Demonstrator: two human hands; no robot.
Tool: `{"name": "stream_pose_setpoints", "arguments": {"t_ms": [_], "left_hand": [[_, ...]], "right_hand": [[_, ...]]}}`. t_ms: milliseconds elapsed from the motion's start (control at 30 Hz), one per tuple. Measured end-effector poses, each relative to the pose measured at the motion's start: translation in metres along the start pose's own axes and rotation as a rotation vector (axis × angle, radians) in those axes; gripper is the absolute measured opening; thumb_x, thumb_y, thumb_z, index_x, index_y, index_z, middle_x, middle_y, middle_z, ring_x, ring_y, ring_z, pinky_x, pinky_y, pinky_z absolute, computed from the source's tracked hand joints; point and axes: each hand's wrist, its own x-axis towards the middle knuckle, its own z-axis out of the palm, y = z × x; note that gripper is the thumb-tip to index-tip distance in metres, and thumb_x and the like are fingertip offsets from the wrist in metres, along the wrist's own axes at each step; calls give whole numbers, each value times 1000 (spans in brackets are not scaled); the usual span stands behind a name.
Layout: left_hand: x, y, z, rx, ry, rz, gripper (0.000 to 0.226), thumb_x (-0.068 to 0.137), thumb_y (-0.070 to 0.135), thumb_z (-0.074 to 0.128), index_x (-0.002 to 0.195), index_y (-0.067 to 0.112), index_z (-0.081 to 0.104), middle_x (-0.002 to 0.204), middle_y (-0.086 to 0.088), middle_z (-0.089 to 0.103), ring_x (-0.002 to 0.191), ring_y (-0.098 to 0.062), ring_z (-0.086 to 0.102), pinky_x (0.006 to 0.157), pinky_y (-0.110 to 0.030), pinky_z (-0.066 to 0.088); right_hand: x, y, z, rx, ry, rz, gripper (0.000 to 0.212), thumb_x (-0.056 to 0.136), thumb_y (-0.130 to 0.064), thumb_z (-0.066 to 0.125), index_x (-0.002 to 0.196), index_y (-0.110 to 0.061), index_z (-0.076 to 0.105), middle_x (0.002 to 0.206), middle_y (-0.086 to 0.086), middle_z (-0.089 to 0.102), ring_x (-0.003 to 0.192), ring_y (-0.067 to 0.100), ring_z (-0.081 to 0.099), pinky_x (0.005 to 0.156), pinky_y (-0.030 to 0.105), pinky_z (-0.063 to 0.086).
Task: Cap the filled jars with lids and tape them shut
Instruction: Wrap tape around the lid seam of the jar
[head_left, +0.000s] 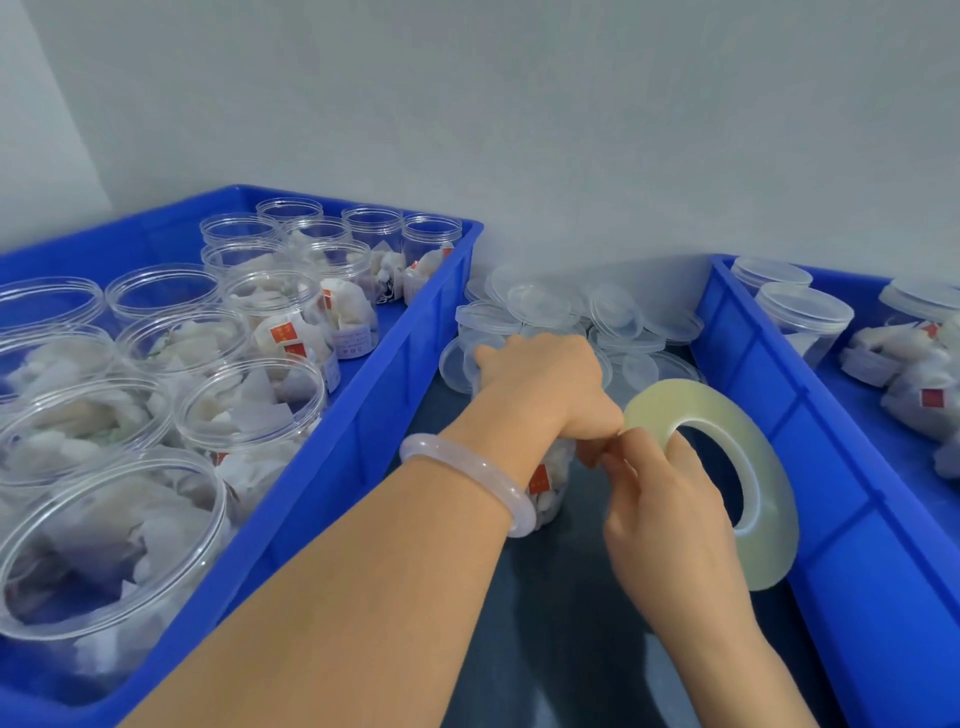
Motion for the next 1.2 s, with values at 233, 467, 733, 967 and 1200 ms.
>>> {"name": "stream_pose_setpoints", "arguments": {"t_ms": [233, 467, 733, 967, 1200], "left_hand": [[1, 2, 0, -17, 24, -14, 8, 60, 22, 60, 63, 20, 53, 74, 0, 53, 79, -25, 47, 69, -40, 27], [2, 2, 0, -32, 11, -33, 12, 58, 22, 62, 68, 21, 57, 77, 0, 54, 81, -24, 46, 70, -40, 28], [4, 2, 3, -53, 20, -37, 7, 65, 25, 58, 66, 21, 52, 76, 1, 51, 82, -25, 45, 73, -41, 30], [19, -1, 5, -76, 142, -127, 12, 88, 25, 49, 92, 19, 59, 106, -7, 62, 107, -32, 55, 78, -41, 27], [14, 3, -1, -13, 63, -127, 18, 93, 29, 46, 78, 19, 46, 118, -8, 60, 114, -33, 51, 91, -44, 31]], "right_hand": [[2, 3, -5, 48, 3, -44, 16, 90, -9, 50, 93, -12, 65, 86, 10, 45, 70, 34, 45, 60, 42, 39], [8, 9, -8, 130, -8, -85, 13, 89, -8, 53, 88, -11, 65, 86, 8, 49, 72, 30, 47, 62, 45, 42], [8, 11, -11, 133, -51, -92, 14, 91, -10, 53, 90, -6, 66, 91, 9, 53, 77, 32, 50, 66, 47, 43], [-20, -18, -25, 297, 68, -322, 11, 86, -15, 50, 84, -24, 55, 87, -6, 48, 68, 11, 46, 59, 19, 35], [9, -18, -23, 363, 38, -243, 21, 90, -17, 47, 88, -6, 66, 89, 7, 57, 77, 25, 54, 63, 43, 47]]}}
